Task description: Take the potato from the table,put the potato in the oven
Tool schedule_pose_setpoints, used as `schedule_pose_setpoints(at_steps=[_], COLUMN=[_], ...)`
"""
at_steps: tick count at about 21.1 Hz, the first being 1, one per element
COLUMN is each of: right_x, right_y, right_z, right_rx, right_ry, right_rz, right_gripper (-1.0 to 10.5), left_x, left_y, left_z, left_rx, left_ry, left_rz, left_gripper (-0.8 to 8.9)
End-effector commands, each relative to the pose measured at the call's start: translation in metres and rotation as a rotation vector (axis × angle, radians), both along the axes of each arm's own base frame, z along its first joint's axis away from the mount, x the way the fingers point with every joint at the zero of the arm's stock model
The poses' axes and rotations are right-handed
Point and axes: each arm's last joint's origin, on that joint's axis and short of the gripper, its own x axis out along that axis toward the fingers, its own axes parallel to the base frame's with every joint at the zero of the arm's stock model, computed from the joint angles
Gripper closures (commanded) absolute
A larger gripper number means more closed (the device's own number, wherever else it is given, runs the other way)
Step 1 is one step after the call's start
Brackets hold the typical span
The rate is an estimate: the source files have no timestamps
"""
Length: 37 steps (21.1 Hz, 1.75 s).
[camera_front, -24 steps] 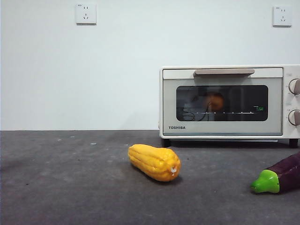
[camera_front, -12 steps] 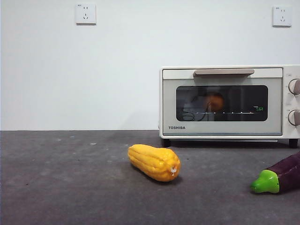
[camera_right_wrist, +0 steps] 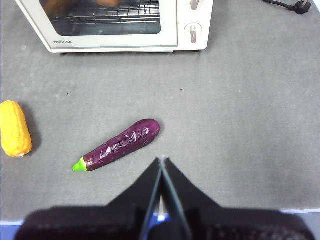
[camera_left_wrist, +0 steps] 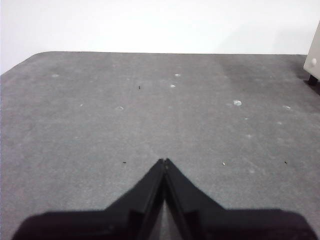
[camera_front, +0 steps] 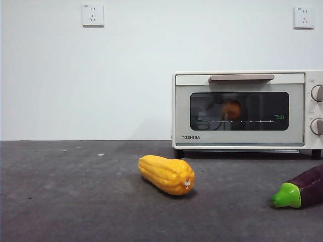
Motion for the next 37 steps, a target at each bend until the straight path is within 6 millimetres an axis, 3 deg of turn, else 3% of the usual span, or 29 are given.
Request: schedule_pose_setpoints(at_steps=[1, 15, 20, 23, 27, 33, 37], right_x=[-0.001, -0.001, 0.011, 0.028, 0.053, 0.074, 0.079], right_y=[0.000, -0.001, -0.001, 0.005, 0.009, 0.008, 0.005], right_z=[-0.002, -0.002, 0.004, -0.020, -0.071, -0.135, -0.164], right_rx=[-0.007, -0.024, -0.242, -0.252, -0.219, -0.201, -0.134], right_ry=[0.018, 0.013, -0.304, -0.481, -0.566, -0.562, -0.537], right_rz=[-0.005, -0.029, -0.039, 0.069, 0.126, 0.091, 0.073], right_gripper=[9.5, 9.5, 9.5, 9.5, 9.5, 9.5, 9.5], left_x=[0.001, 0.003, 0.003, 0.003, 0.003, 0.003, 0.003], left_y=[0.000, 0.000, 0.000, 0.000, 0.000, 0.000, 0.000], left_z=[-0.003, -0.006, -0.006, -0.006, -0.006, -0.006, -0.006], left_rx=[-0.009, -0.010, -0.010, -0.010, -0.010, -0.010, -0.010], left_ry=[0.002, 0.049, 0.050, 0.050, 0.050, 0.050, 0.050], left_rz=[0.005, 0.006, 0.006, 0.006, 0.006, 0.006, 0.006], left_gripper=[8.17, 8.17, 8.17, 8.17, 8.17, 8.17, 8.17])
